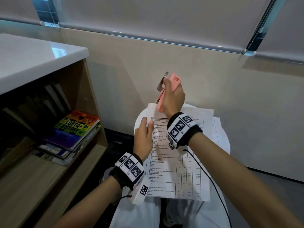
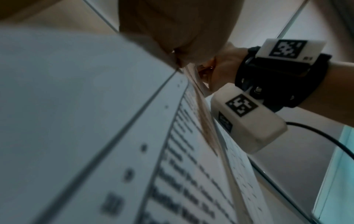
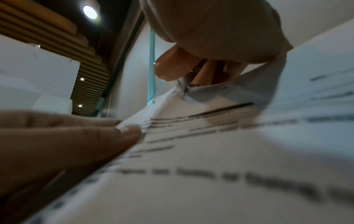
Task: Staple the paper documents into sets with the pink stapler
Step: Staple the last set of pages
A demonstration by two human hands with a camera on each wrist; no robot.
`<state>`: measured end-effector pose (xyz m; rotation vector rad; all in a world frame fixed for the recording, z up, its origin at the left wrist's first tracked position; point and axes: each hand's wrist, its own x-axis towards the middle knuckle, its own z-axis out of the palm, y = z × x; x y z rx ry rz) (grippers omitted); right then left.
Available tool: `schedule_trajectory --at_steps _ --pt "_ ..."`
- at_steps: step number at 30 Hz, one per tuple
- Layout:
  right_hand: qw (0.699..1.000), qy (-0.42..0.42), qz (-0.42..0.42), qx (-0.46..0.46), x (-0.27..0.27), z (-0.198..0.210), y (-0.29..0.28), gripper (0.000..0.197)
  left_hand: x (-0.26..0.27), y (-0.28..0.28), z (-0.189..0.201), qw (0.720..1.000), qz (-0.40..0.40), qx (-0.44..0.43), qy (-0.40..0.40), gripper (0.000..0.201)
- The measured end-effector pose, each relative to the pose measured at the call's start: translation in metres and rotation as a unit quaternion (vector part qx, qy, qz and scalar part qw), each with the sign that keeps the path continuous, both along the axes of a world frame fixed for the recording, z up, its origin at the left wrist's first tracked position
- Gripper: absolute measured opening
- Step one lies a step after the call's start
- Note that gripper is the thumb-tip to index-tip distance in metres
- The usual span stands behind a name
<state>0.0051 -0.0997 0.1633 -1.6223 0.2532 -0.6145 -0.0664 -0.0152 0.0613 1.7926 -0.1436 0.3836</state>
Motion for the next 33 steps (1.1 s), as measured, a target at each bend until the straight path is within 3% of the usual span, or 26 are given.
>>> schedule_trajectory --at_steps 8,12,16,24,27,29,33 --pt "1.0 -0.011 0.015 -0.015 0.003 -0.004 0.008 0.037 -0.003 0.0 0.009 1.0 -0.025 0.007 0.005 0.029" --pt "0.999 -0.018 0.047 0.002 0.002 -0.001 0.005 0.021 -0.004 0.002 0.011 0.999 -0.034 0.013 0.009 0.028" --pt "0.995 -0.032 0.094 0.011 0.001 -0.001 0.008 0.018 -0.002 0.002 0.008 0.999 -0.043 0.012 0.018 0.031" --pt "0.993 -0.039 0.104 -0.031 0.0 -0.004 -0.002 0.014 0.003 0.002 0.003 0.998 -0.055 0.009 0.023 0.031" --pt "0.994 -0.049 0.093 -0.007 0.0 0.004 -0.016 0.015 0.007 0.003 -0.003 0.997 -0.064 0.008 0.03 0.032" --pt "0.996 -0.058 0.064 0.023 -0.004 0.015 -0.033 0.026 0.01 0.005 -0.008 0.997 -0.068 0.005 0.032 0.03" --pt "1.0 0.013 0.018 0.021 -0.019 0.006 -0.097 0.067 0.019 0.006 -0.013 0.997 -0.063 -0.023 0.027 0.024"
